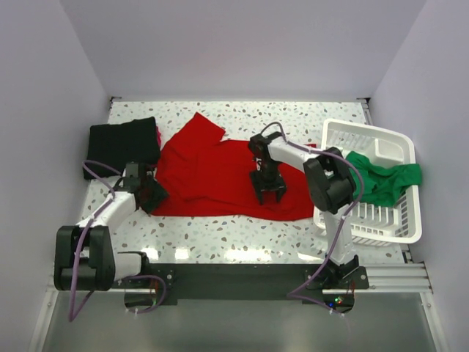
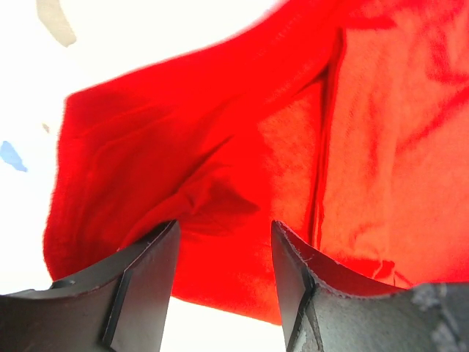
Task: Fold and stack the t-shirts
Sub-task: Fold the tshirt
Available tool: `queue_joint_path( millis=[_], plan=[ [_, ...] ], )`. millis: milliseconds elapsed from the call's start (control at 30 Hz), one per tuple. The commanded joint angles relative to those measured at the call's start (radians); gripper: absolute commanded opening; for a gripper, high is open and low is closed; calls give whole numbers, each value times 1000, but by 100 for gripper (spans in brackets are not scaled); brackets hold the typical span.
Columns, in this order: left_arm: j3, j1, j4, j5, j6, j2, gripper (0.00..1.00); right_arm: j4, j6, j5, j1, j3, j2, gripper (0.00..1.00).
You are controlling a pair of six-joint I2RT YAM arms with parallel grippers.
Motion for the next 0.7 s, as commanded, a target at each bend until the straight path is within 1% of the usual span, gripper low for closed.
queue_joint_path(
  millis=[0,100,200,500,667],
  plan=[
    [-34,48,-89,-76,26,2,58,32,5,-23,46,-38,-16,63],
    [-37,109,-109,-95,65,-8,58,24,0,-31,74,-31,-14,63],
    [-42,196,-115,-111,119,-28,58,10,0,-32,113,-11,-14,64],
    [-13,269,-103,-127,170,5,59,-36,0,-65,153,58,-46,64],
    [67,269,-112,-145,220,-5,59,-103,36,52,147,109,-112,66]
  ],
)
